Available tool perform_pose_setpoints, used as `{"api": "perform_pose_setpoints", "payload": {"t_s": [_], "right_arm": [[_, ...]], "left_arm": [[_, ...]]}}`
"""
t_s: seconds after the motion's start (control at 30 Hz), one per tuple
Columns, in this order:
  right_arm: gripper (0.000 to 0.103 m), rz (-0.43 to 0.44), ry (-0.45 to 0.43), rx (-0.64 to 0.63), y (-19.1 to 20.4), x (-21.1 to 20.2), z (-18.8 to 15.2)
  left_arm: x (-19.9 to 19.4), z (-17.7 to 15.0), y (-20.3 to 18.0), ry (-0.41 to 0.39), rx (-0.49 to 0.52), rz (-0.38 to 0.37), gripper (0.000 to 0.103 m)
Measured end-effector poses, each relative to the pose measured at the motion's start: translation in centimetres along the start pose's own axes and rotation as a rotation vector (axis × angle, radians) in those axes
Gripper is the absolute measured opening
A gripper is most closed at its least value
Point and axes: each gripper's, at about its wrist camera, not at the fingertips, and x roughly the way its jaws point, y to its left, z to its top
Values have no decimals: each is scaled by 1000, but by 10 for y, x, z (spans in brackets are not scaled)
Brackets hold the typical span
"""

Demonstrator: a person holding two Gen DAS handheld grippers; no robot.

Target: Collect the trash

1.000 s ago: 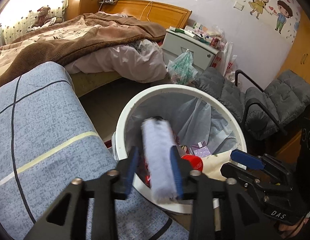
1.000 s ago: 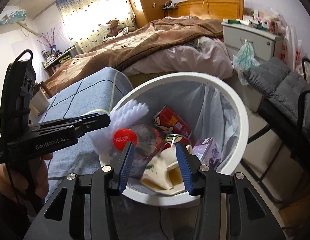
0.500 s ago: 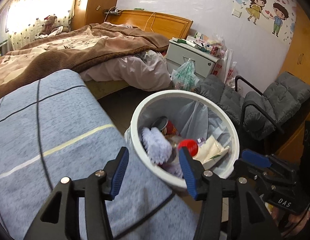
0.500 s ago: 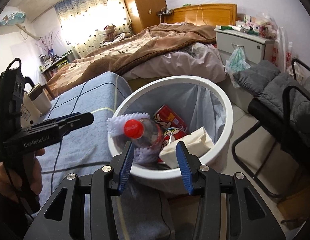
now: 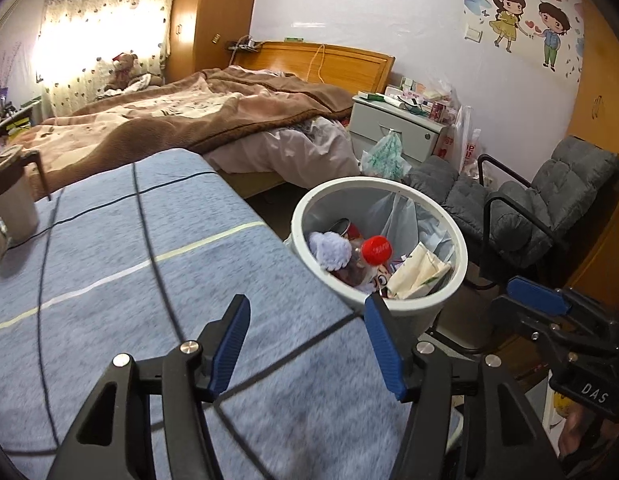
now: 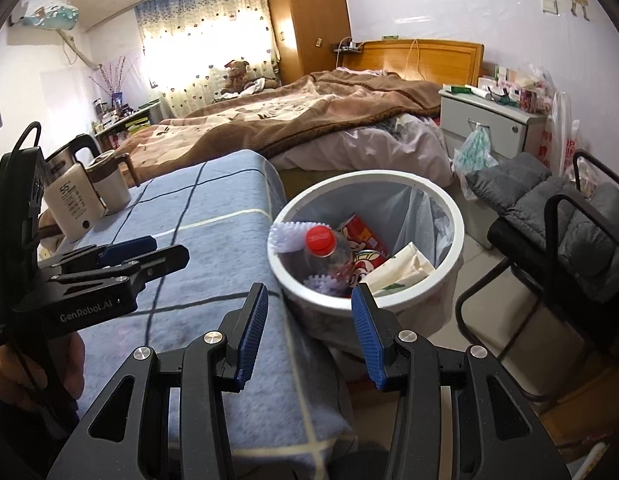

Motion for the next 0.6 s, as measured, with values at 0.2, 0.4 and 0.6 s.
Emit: {"api": "perform_pose_setpoints", "payload": {"t_s": [0.2,0.4,0.6], "right_arm": [[45,3,-3,1,11,-15,-13],[45,-1,-2,-11,21,-24,-23],[45,3,-9,-38,32,-33,-28]], "left_arm": [[-15,-18,0,-12,7,38,61],[-28,-34,1,-21,-7,42,61],[-42,-47,0,-39,-10,64,61]]}}
